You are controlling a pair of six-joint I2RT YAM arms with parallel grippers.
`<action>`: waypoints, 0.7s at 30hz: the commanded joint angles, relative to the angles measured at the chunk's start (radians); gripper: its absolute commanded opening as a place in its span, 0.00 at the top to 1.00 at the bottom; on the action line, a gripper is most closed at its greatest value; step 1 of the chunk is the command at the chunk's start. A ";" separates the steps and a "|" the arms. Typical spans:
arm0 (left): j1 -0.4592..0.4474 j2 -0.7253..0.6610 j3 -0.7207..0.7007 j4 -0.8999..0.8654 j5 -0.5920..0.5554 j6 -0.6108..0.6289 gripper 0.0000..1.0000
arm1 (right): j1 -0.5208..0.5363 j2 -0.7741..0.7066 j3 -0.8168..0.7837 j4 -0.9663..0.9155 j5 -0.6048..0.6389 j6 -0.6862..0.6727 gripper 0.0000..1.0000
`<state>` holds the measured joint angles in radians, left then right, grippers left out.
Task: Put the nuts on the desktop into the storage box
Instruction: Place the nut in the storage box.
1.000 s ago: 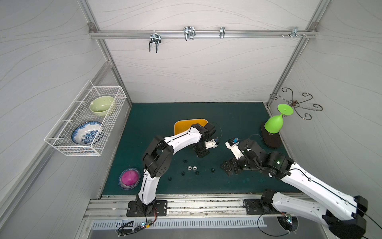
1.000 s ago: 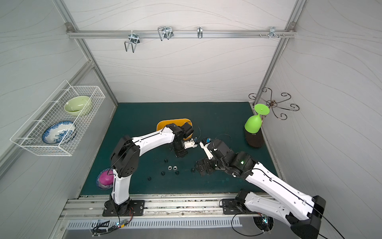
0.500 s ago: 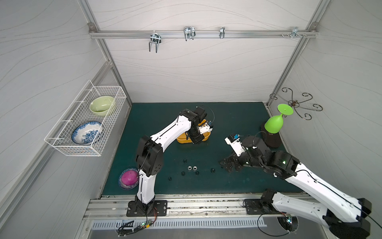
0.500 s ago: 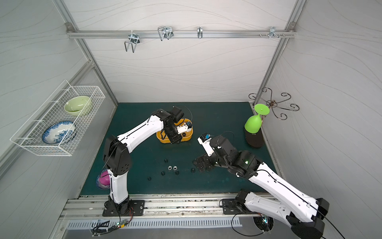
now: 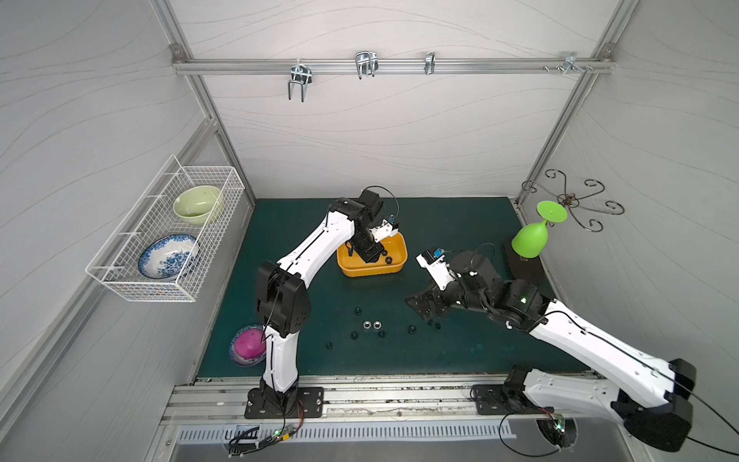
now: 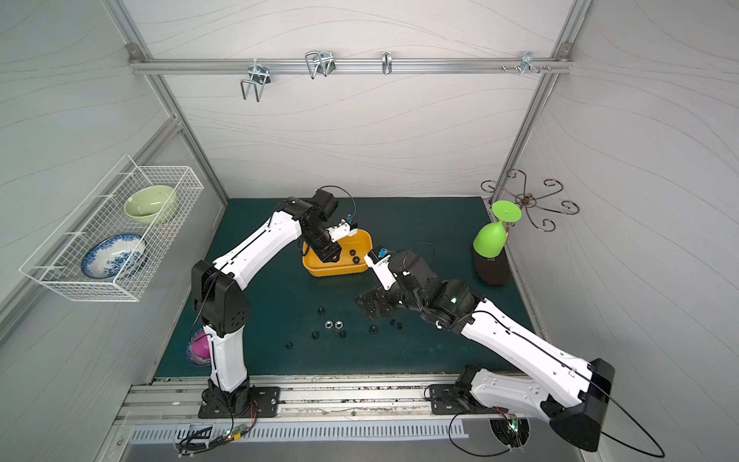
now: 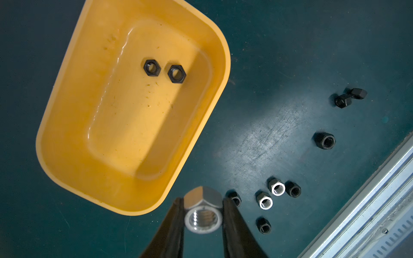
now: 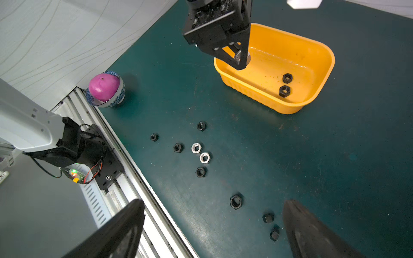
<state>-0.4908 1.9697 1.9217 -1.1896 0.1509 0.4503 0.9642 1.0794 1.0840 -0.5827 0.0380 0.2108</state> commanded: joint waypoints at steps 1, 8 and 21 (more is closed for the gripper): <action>0.028 0.031 0.071 -0.009 0.019 -0.004 0.70 | 0.018 0.044 0.036 0.083 0.101 -0.017 0.01; 0.085 0.107 0.115 0.003 0.017 -0.014 0.71 | 0.047 0.172 0.088 0.106 0.255 0.010 0.01; 0.127 0.232 0.186 0.036 -0.016 -0.014 0.73 | 0.047 0.280 0.124 0.144 0.293 0.095 0.01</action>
<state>-0.3664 2.1838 2.0567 -1.1770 0.1448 0.4370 1.0042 1.3479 1.1809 -0.4591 0.3149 0.2829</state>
